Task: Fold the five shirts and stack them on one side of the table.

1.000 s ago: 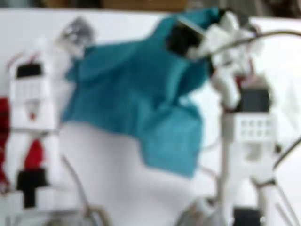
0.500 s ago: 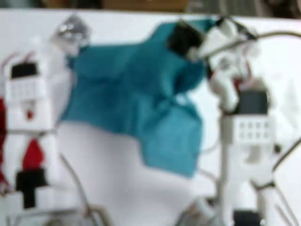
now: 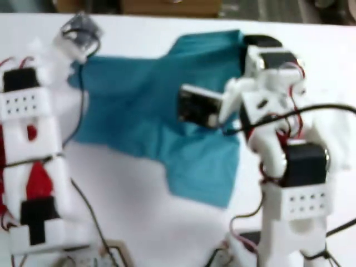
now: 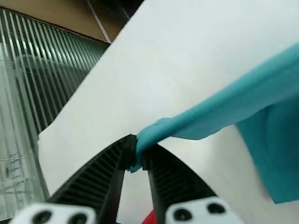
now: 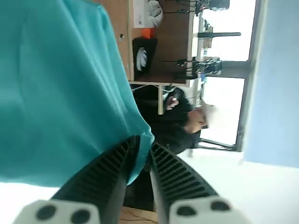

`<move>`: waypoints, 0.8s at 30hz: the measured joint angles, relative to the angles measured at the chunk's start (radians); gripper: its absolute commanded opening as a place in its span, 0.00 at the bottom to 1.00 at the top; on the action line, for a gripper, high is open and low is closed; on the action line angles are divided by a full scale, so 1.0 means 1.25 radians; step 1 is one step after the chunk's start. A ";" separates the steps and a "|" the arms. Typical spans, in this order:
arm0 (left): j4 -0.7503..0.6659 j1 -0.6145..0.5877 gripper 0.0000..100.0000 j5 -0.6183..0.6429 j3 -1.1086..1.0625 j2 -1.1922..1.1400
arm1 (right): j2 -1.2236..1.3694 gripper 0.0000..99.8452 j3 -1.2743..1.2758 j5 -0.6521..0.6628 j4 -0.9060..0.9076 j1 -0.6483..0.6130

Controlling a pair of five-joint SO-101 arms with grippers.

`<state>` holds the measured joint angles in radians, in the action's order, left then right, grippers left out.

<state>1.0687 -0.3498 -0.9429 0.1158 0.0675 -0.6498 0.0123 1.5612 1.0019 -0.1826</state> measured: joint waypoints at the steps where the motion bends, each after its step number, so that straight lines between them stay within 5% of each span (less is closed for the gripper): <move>1: 0.002 0.000 0.02 0.000 0.011 0.000 | -0.002 0.02 0.000 0.021 0.000 0.000; 12: 0.004 0.000 0.02 0.000 0.045 0.000 | -0.006 0.02 0.000 0.049 -0.072 0.007; 24: 0.004 0.000 0.02 0.027 0.018 0.000 | -0.006 0.02 0.188 -0.333 -0.171 0.041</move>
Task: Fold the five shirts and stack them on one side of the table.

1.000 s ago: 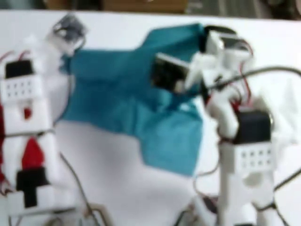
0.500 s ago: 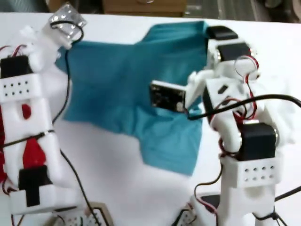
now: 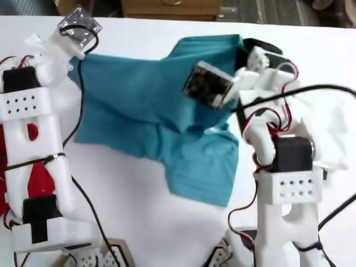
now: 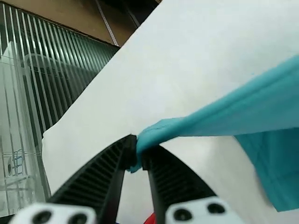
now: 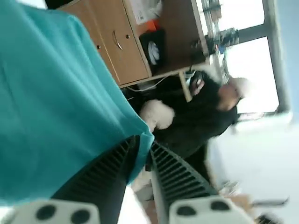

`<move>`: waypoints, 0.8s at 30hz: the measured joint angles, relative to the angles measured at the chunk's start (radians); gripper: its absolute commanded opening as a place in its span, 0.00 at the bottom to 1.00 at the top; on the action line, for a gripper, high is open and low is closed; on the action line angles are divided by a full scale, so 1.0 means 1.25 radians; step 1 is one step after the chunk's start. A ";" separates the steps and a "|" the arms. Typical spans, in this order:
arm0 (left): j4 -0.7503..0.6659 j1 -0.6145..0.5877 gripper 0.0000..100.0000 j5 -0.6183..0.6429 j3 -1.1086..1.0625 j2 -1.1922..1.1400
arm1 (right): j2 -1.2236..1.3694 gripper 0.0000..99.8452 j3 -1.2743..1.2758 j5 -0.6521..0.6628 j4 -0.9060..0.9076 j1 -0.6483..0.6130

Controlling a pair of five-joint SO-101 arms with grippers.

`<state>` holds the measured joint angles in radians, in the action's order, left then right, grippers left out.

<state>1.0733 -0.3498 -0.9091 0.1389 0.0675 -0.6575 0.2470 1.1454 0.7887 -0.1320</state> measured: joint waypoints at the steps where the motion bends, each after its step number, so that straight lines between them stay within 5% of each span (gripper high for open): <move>1: 0.000 0.000 0.02 0.000 -0.002 0.000 | 0.004 0.02 0.012 -0.036 -0.026 0.010; 6: 0.000 0.002 0.02 0.000 -0.002 0.000 | 0.055 0.02 0.015 -0.142 -0.128 0.065; 12: 0.000 0.005 0.02 0.000 -0.002 0.000 | 0.068 0.02 0.015 -0.124 -0.140 0.070; 24: 0.000 0.004 0.02 0.000 -0.002 0.000 | 0.069 0.02 -0.036 0.469 -0.147 -0.001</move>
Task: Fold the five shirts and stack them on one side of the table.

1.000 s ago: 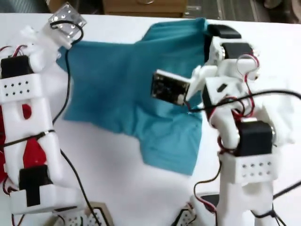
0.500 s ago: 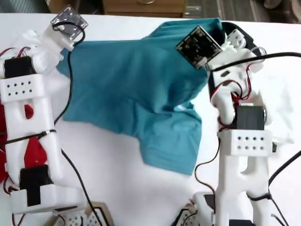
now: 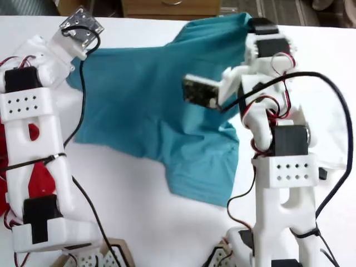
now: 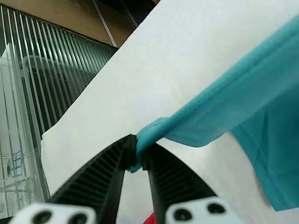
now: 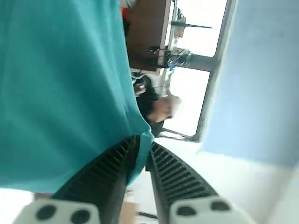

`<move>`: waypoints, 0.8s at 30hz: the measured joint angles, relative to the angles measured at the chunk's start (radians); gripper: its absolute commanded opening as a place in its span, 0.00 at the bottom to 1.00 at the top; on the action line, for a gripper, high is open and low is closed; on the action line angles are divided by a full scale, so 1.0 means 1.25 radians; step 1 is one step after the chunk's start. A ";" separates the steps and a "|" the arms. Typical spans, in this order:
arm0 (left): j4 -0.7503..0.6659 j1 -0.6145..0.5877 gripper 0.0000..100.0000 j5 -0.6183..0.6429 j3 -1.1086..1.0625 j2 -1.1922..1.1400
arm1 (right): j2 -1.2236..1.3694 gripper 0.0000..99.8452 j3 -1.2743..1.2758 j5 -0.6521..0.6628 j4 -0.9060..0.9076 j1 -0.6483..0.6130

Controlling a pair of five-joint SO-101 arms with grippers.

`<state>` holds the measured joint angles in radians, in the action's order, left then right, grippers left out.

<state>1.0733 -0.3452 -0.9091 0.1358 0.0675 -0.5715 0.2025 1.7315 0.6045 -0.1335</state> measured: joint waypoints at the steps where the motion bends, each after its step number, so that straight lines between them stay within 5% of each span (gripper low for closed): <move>1: 0.000 0.000 0.02 0.000 0.000 0.000 | 0.000 0.02 0.000 0.014 0.000 -0.006; 24: 0.017 -0.010 0.02 0.000 0.118 0.006 | 0.001 0.02 -0.114 0.082 -0.081 -0.025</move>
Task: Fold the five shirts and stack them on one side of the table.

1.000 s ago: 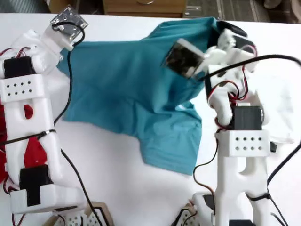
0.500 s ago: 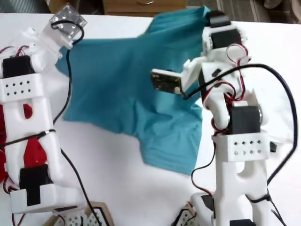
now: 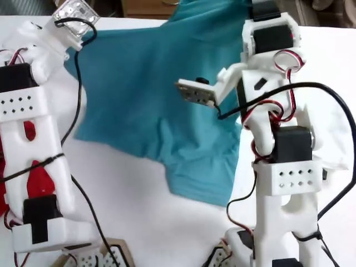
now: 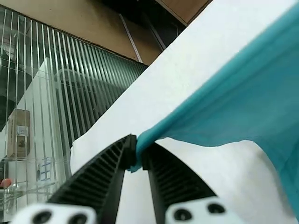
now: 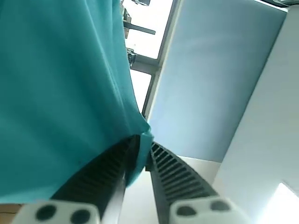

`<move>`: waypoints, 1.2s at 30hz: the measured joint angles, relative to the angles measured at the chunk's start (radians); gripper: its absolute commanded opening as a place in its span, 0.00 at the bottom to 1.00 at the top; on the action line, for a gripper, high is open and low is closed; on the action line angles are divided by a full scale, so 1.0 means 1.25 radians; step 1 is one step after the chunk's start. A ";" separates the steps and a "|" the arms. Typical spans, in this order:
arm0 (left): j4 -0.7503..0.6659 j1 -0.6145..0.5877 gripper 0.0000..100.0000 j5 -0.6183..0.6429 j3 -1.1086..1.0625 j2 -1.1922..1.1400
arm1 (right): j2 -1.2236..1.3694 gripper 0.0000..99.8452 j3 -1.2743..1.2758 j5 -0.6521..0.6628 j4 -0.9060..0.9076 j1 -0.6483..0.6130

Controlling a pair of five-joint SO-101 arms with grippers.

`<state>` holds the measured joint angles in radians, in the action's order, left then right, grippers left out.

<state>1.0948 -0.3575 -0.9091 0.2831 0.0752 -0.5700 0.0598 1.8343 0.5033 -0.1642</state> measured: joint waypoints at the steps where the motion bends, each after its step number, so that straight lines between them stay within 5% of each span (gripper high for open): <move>1: 0.007 -0.002 0.02 0.000 0.009 0.010 | -0.007 0.02 -0.012 -0.001 0.000 -0.002; 9: 0.122 -0.009 0.02 0.014 0.038 0.199 | -0.160 0.02 -0.061 -0.124 0.015 -0.005; 28: 0.259 -0.061 0.02 0.015 0.039 0.522 | -0.374 0.02 -0.070 -0.086 0.085 -0.083; 36: 0.162 -0.063 0.02 0.014 -0.031 0.489 | -0.318 0.02 -0.070 -0.086 0.085 -0.097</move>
<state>1.2973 -0.4358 -0.8922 0.2447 0.6859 -0.9674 -0.0276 1.7269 0.6091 -0.2854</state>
